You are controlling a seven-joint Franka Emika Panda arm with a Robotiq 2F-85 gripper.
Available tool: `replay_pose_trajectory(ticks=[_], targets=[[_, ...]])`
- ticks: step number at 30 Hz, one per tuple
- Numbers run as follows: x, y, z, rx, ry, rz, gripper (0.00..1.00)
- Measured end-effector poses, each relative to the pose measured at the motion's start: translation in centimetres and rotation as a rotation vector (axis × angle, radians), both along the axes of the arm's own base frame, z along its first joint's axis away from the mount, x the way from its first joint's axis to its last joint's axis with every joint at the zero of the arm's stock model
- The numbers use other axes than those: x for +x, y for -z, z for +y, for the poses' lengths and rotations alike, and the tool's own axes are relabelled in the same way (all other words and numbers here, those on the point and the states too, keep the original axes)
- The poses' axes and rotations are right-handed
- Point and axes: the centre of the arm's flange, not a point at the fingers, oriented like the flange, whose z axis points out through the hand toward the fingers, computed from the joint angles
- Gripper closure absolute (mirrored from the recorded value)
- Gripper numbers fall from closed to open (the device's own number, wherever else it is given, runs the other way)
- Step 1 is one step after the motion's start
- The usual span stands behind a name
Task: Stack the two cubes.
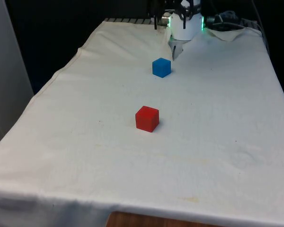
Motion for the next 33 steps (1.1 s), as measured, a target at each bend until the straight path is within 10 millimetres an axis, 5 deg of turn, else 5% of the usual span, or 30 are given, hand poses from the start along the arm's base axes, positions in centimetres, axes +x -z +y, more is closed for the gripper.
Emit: replay_pose_trajectory(ticks=[33], targets=[[-1.4,5.4,-0.3,0.005,0.148,0.036,0.00]])
